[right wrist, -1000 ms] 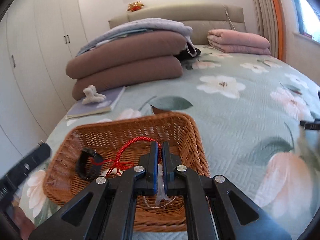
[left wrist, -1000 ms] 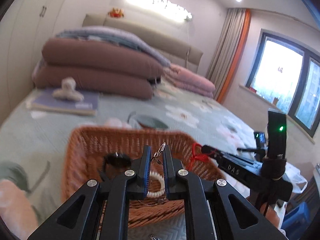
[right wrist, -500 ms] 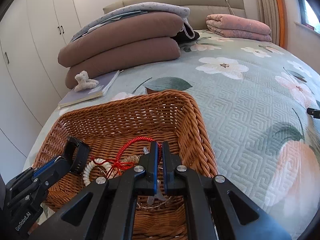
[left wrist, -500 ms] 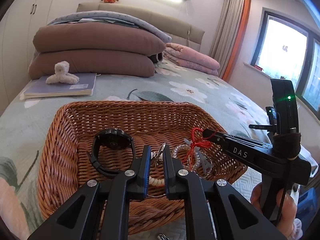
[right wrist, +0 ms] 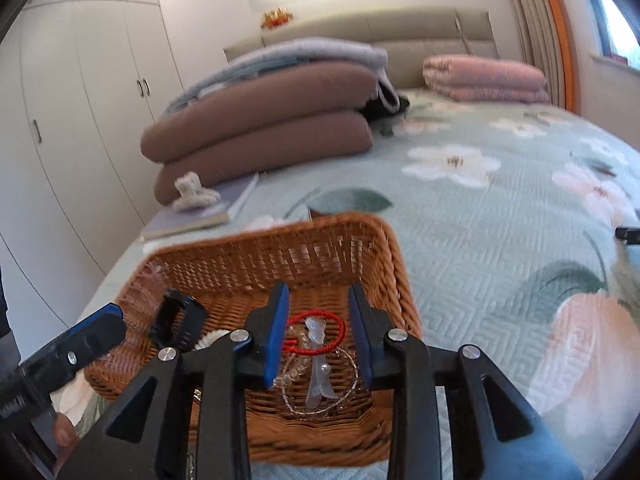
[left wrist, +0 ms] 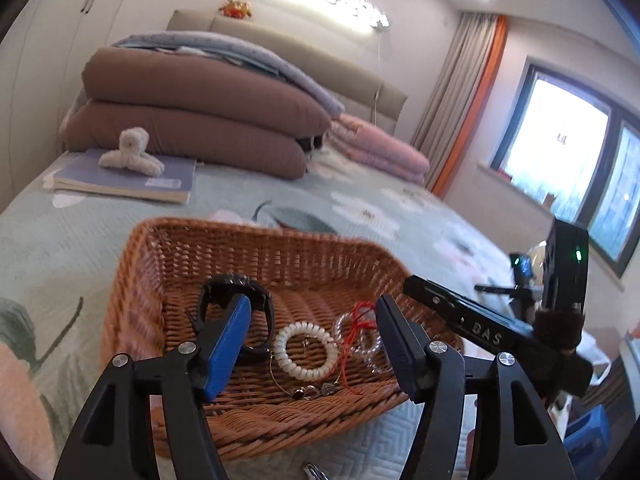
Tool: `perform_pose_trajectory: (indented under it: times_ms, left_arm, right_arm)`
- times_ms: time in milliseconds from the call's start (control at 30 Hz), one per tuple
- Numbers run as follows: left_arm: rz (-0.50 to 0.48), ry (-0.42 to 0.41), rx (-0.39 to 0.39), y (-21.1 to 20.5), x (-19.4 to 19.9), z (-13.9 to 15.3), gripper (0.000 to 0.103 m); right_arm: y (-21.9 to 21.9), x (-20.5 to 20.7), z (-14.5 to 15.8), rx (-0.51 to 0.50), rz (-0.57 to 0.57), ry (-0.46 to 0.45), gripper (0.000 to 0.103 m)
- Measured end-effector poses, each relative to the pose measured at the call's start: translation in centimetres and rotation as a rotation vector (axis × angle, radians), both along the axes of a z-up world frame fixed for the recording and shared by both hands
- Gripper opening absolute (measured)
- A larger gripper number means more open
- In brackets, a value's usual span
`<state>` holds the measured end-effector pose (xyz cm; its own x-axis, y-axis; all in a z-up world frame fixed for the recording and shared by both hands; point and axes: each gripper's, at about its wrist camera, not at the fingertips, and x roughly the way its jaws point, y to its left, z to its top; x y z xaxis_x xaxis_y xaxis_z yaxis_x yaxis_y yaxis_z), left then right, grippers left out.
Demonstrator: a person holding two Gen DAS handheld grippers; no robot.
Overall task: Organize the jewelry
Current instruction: 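Open both grippers to drop the charm and cord into the basket, then move both grippers back toward the remaining jewelry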
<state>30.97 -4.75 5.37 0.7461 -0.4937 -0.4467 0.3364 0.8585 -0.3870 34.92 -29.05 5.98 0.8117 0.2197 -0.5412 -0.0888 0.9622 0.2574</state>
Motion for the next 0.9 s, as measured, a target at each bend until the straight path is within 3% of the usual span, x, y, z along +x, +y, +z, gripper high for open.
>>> perform_pose_trajectory:
  times_ms: [300,400,567,733,900]
  left_arm:
    - [0.040,-0.127,-0.037,3.5,-7.4,3.9,0.068]
    - [0.159,-0.197,-0.062,5.6,-11.5,4.2,0.068]
    - [0.229,-0.196,-0.099,8.3,-16.6,3.0,0.068]
    - [0.243,-0.180,0.027,7.5,-18.8,0.9,0.067]
    - [0.257,-0.146,0.085,6.7,-18.8,-0.9,0.068]
  right_arm:
    - [1.6,-7.7,4.6,-0.022,0.032,-0.188,0.033]
    - [2.4,-10.8,5.1,-0.026,0.065,-0.217,0.033]
    - [3.0,-15.9,4.4,-0.022,0.086,-0.225,0.033]
    - [3.2,-19.2,2.2,-0.084,0.082,-0.184,0.033]
    - [1.5,-19.2,-0.4,-0.043,0.062,-0.104,0.033]
